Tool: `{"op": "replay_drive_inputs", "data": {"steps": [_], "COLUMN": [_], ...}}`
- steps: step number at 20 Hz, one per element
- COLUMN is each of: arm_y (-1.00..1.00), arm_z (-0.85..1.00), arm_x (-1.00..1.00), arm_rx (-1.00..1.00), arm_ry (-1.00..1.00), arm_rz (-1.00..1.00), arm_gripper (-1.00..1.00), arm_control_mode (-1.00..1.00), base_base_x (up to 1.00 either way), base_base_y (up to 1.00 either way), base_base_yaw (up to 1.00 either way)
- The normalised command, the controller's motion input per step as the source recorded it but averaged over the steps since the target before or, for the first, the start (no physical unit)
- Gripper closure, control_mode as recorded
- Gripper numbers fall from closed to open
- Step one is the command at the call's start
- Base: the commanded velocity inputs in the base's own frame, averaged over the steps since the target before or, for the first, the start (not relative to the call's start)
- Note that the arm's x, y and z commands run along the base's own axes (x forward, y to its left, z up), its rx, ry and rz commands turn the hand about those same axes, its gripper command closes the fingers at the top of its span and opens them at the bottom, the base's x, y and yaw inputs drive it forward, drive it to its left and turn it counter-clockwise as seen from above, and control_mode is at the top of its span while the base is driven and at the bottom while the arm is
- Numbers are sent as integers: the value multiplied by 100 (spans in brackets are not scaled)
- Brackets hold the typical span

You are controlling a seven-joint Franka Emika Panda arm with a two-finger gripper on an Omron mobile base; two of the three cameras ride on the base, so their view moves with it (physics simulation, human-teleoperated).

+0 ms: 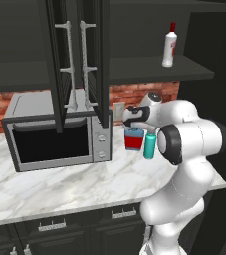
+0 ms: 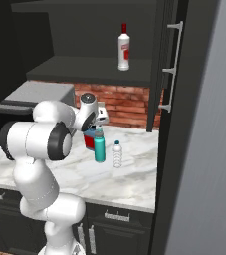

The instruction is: Sort all alcoholic drinks to one cabinet, and non-alcoholic drinks to the other.

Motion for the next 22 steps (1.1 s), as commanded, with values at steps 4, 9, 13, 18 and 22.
{"op": "replay_drive_inputs", "data": {"steps": [4,9,13,18,22], "arm_y": [0,0,0,0,0], "arm_z": [-22,-16,-21,-18,-26], "arm_x": [19,16,4,0,0], "arm_rx": [0,3,2,0,5], "arm_ry": [0,0,0,1,-8], "arm_rz": [0,0,0,0,0], "arm_gripper": [-100,-100,100,100,100], "arm_control_mode": [-100,-100,-100,-100,-100], "base_base_x": [0,0,0,0,0], "base_base_y": [0,0,0,0,0], "base_base_yaw": [0,0,0,0,0]}}
